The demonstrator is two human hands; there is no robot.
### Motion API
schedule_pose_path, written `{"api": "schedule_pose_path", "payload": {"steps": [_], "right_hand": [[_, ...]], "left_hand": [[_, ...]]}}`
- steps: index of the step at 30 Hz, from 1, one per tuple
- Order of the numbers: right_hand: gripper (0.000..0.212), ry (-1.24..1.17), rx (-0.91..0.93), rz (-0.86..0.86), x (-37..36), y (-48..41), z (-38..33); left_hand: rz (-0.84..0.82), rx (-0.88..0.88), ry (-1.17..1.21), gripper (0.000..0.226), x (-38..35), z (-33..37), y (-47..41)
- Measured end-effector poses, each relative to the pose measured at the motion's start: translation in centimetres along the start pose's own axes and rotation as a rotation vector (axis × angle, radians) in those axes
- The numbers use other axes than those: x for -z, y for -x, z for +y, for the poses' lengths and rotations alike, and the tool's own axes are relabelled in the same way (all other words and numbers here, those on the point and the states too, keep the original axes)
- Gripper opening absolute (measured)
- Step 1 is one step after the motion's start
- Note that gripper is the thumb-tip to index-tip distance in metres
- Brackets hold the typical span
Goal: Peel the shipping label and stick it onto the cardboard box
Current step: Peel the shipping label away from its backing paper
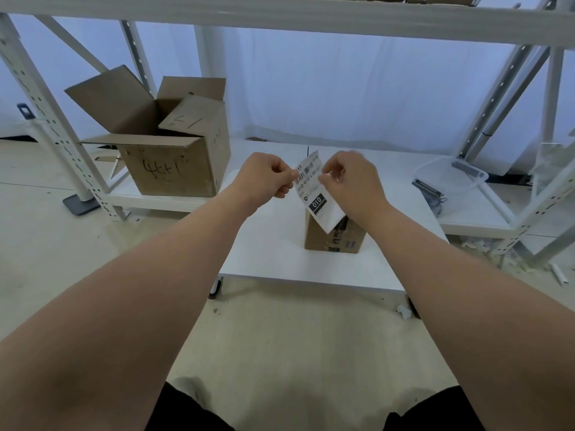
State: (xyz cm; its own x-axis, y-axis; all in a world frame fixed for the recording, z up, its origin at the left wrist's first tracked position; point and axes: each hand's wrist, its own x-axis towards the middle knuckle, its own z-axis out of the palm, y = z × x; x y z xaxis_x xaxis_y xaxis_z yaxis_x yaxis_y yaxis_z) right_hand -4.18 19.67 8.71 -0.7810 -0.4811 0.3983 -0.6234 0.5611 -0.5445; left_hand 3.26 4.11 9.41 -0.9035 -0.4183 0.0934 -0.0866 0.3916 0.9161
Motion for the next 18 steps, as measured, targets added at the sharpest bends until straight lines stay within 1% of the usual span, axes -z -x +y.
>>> {"api": "schedule_pose_path", "payload": {"steps": [2,5,7,10,13,15,18], "right_hand": [[0.006,-0.311,-0.087,-0.110,-0.3,0.2,-0.7],[0.016,-0.649,-0.189,-0.124,-0.6,0.4,-1.3],[0.021,-0.803,-0.246,-0.135,-0.4,0.5,-1.7],[0.019,-0.842,-0.269,-0.145,-0.2,0.5,-1.9],[0.012,-0.867,-0.282,-0.143,-0.2,0.4,-2.0],[0.010,-0.880,-0.283,-0.151,-0.1,0.4,-2.1],[0.010,-0.886,-0.290,-0.164,-0.1,0.5,-2.0]], "left_hand": [[-0.033,-0.009,0.058,0.016,-0.1,0.3,0.3],[-0.131,-0.028,0.169,0.014,-0.2,0.7,0.8],[-0.175,-0.034,0.201,0.015,-0.1,0.6,0.9],[-0.177,-0.043,0.148,0.011,0.1,0.4,1.0],[-0.093,-0.069,0.091,0.009,0.1,0.5,0.9],[-0.060,-0.079,0.110,0.011,0.1,0.5,0.8],[-0.073,-0.087,0.156,0.011,0.1,0.4,0.8]]}}
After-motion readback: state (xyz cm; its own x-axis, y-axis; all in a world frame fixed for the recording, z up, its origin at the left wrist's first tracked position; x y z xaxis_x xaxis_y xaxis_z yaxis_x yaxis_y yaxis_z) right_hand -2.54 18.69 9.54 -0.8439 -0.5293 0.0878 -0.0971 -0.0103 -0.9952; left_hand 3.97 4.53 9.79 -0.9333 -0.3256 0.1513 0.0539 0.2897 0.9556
